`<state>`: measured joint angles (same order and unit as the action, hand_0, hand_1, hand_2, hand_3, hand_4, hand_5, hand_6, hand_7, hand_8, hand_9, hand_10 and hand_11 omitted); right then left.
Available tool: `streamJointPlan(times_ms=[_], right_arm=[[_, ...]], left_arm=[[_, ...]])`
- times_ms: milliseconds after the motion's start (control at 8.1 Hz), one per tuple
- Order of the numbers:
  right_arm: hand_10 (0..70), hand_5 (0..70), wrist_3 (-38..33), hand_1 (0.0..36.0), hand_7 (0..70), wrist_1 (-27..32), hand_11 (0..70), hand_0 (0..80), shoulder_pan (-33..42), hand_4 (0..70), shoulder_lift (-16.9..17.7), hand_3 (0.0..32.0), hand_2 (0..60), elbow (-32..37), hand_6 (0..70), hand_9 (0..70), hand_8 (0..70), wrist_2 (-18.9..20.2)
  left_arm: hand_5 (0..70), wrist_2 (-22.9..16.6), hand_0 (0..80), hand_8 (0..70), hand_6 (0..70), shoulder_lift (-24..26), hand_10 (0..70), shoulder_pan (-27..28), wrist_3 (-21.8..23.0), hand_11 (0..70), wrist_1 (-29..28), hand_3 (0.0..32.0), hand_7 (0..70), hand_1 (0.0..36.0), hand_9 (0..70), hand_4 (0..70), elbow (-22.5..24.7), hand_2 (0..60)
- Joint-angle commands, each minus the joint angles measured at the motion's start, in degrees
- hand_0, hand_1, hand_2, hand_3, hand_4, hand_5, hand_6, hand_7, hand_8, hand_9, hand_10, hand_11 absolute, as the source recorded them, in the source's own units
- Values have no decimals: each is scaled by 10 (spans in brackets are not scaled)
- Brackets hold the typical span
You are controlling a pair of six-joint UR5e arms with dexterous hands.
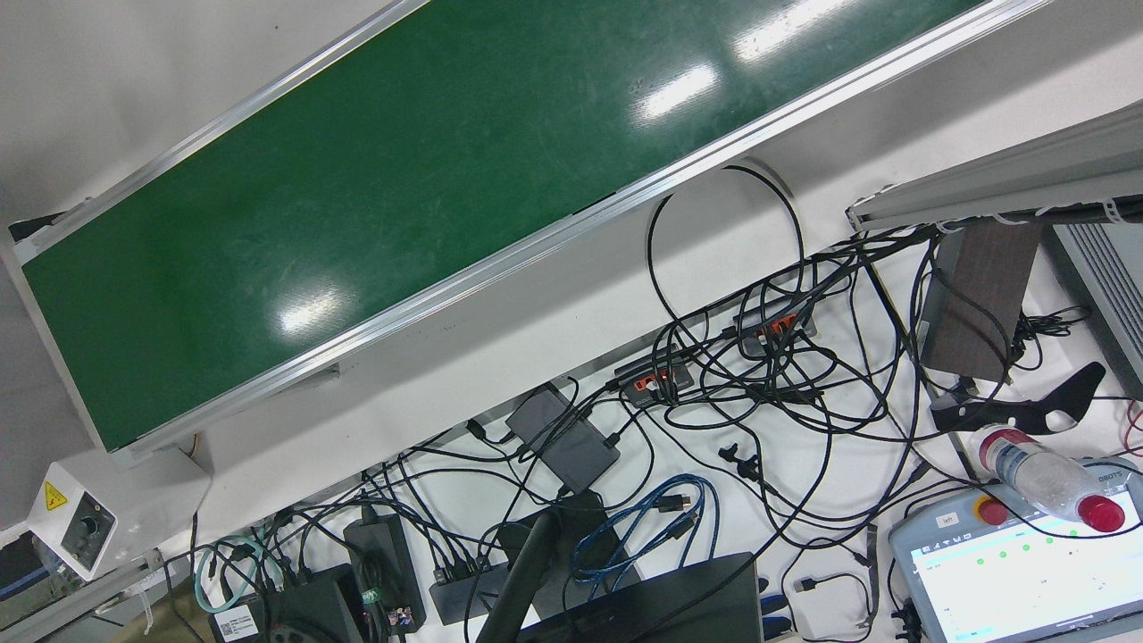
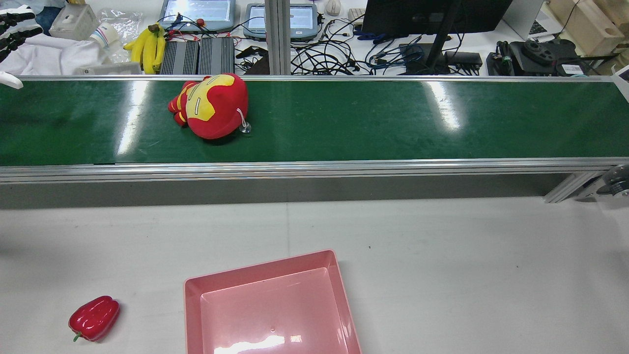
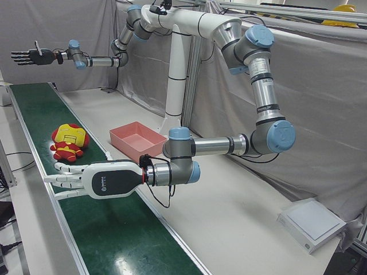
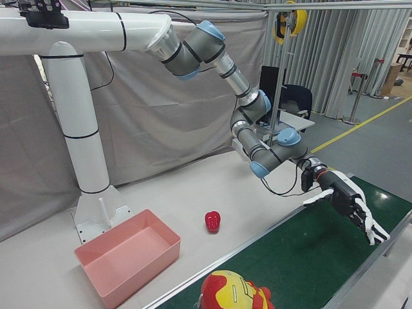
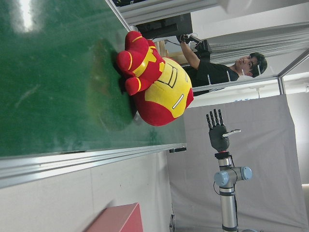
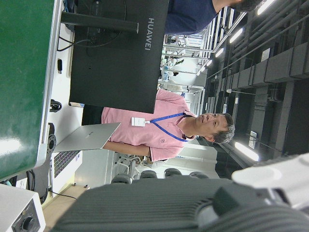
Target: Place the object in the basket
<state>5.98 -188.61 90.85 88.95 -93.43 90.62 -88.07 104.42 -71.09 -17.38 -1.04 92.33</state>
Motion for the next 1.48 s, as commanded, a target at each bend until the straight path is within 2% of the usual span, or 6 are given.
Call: streamJointPlan(times_ms=[0, 1111, 1358], right_arm=[[0, 0, 0, 0, 0, 0, 0, 0, -1, 0, 0, 0, 0, 0, 0, 0, 0, 0], [0, 0, 0, 0, 0, 0, 0, 0, 0, 0, 0, 0, 0, -1, 0, 0, 0, 0], [0, 0, 0, 0, 0, 0, 0, 0, 0, 0, 0, 0, 0, 0, 0, 0, 0, 0]], left_arm=[[221, 1, 724, 98, 41, 1, 0, 24, -18, 0, 11, 0, 41, 211, 153, 119, 0, 0], [219, 2, 638, 99, 41, 4, 0, 25, -28, 0, 19, 0, 42, 203, 156, 112, 0, 0], [217, 2, 702, 100, 43, 6, 0, 25, -31, 0, 19, 0, 44, 216, 157, 121, 0, 0]])
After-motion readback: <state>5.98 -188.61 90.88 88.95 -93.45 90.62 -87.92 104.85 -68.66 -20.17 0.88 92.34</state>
